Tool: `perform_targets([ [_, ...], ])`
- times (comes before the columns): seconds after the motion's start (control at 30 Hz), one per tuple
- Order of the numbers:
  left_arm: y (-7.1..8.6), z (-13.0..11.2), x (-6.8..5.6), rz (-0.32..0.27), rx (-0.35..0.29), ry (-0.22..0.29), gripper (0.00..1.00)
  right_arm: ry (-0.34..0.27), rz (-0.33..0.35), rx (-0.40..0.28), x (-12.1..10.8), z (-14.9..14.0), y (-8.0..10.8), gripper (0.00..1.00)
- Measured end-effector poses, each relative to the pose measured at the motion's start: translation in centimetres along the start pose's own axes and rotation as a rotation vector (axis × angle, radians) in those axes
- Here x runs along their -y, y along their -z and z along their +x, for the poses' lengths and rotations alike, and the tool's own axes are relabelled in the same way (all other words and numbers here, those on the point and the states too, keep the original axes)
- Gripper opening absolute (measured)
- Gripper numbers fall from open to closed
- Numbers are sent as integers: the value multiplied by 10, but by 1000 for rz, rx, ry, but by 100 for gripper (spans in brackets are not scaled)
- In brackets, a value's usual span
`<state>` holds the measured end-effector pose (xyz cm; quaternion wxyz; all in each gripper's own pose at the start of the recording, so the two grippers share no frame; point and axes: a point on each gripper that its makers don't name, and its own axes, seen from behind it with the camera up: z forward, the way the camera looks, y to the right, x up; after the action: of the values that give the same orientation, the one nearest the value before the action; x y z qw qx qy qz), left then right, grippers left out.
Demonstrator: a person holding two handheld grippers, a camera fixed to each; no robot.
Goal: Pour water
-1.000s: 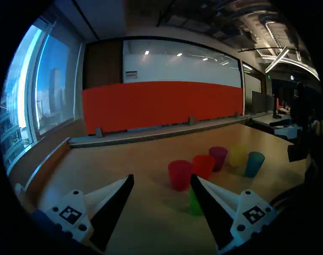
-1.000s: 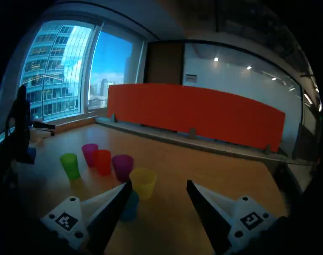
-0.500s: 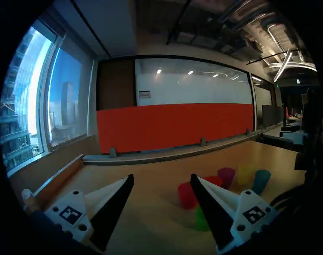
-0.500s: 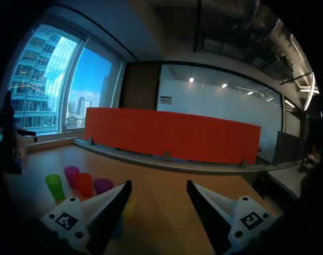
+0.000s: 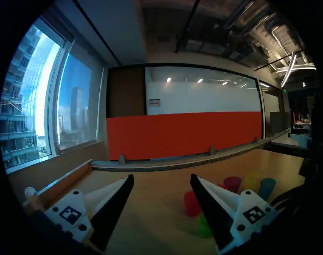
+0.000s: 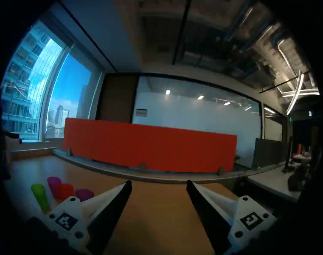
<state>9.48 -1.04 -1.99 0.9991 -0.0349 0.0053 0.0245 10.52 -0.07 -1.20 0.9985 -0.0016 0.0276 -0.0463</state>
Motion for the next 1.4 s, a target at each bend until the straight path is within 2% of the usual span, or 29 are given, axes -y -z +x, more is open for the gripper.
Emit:
perform_targets([
  [0.17,0,-5,5,21,-4,5,99,-42,-4,0,-3,-1,3,100],
  [0.37,-1,-15,7,18,-7,26,99,-79,-25,-8,-10,0,3,100],
  [0.77,0,-31,6,50,-33,-4,99,-98,-35,0,-12,0,6,100],
  [0.97,1,-37,3,64,-51,0,99,-89,-45,4,-12,2,7,100],
  [1.27,1,-60,-6,57,-42,10,99,-79,-46,1,-7,6,7,100],
  [1.4,-1,-66,-4,69,-43,21,99,-70,-43,9,-3,3,7,100],
])
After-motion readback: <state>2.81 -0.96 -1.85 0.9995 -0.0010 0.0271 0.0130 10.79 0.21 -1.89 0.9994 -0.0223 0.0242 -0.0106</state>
